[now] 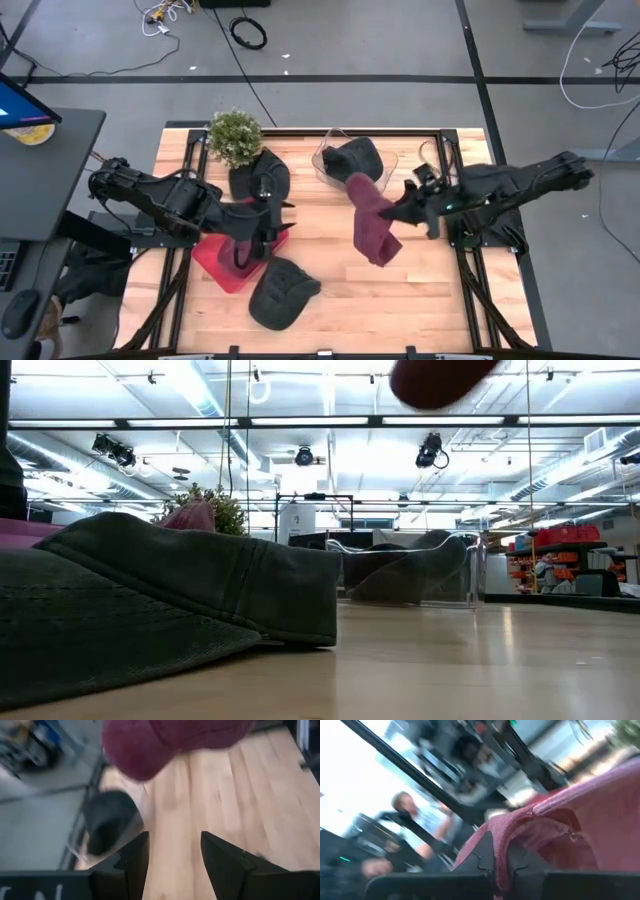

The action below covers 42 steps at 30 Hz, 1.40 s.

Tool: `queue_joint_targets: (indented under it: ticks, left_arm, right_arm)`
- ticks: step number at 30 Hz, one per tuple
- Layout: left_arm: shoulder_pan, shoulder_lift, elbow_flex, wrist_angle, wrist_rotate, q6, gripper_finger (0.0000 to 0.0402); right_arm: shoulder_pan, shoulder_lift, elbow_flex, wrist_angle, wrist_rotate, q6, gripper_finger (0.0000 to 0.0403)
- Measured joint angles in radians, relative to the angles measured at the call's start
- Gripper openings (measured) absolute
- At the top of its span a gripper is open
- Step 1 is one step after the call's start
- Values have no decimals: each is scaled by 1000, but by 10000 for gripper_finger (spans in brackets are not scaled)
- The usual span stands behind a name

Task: Pick & Place hat
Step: Put the red cap into the red bin

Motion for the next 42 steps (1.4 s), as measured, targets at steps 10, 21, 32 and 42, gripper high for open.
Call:
queue_joint_targets:
  ticks: [10,21,32,42]
  left_arm:
    - [3,0,0,212,-213,202,181]
    - [161,14,0,433,287,-77,181]
    - [254,27,0,588,541,-128,200]
    - [336,37,0,673,604,-180,218]
  right_arm:
    - [-8,-26,0,415,-117,77,0]
    - [-41,-11,0,449,-322,48,0]
    - [-78,-3,0,554,-453,-47,0]
    - [-90,24,0,592,-482,-93,0]
